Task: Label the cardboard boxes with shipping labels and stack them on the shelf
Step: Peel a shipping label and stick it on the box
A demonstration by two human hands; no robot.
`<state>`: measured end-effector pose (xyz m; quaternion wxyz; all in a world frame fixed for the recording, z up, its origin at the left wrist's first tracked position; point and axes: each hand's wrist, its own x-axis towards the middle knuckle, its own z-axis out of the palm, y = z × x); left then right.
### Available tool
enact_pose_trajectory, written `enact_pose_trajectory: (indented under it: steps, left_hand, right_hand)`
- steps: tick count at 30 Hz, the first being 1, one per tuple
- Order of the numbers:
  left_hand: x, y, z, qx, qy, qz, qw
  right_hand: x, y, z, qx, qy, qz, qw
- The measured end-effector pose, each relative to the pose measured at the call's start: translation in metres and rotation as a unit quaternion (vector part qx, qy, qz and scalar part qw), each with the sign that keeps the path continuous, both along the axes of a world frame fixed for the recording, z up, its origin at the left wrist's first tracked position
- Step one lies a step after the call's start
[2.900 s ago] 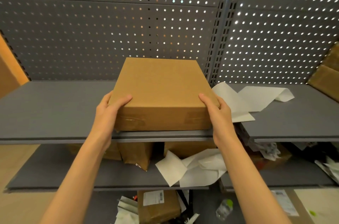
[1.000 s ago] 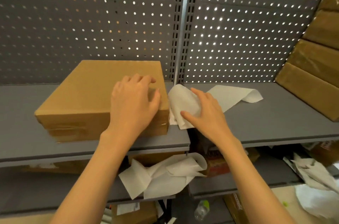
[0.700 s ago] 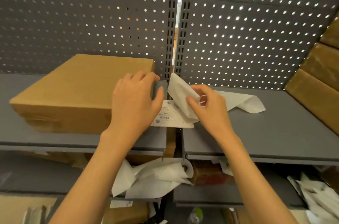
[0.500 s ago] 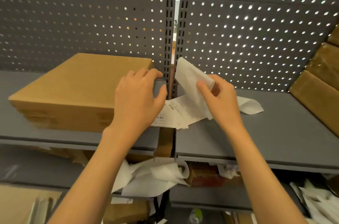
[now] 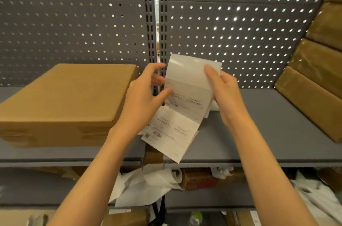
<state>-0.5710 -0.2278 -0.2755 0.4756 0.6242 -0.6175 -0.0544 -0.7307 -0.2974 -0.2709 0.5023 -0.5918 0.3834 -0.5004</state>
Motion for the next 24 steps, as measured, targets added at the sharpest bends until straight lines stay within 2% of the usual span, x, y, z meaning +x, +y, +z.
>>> enact_pose_trajectory:
  steps: [5,9,12,14,17,20,22,24]
  left_hand:
    - [0.004,-0.010,-0.004,-0.012,0.016,-0.005,1.000]
    - [0.008,-0.013,-0.004,-0.008,0.024,-0.011,1.000]
    - [0.011,-0.016,-0.004,-0.013,0.031,-0.009,0.999]
    - [0.013,-0.018,-0.004,-0.014,0.032,-0.007,0.999]
    - [0.015,-0.022,-0.005,-0.013,0.033,-0.004,0.999]
    - [0.017,-0.025,-0.006,-0.012,0.038,-0.010,0.999]
    - [0.018,-0.026,-0.006,-0.011,0.035,-0.014,0.999]
    - [0.018,-0.027,-0.006,-0.013,0.029,-0.014,0.999]
  right_hand:
    - [0.001,-0.001,-0.007,0.025,-0.006,-0.013,1.000]
    - [0.002,-0.002,-0.006,-0.028,0.008,-0.104,0.994]
    - [0.003,-0.001,-0.006,-0.186,0.079,-0.154,0.967]
    - [0.005,-0.001,-0.004,-0.267,0.134,-0.122,0.947]
    - [0.010,-0.003,-0.004,-0.308,0.221,-0.048,0.924]
    - [0.014,-0.008,-0.011,-0.344,0.299,-0.046,0.889]
    - [0.014,-0.011,-0.013,-0.350,0.326,-0.054,0.876]
    - [0.014,-0.012,-0.012,-0.341,0.328,-0.055,0.879]
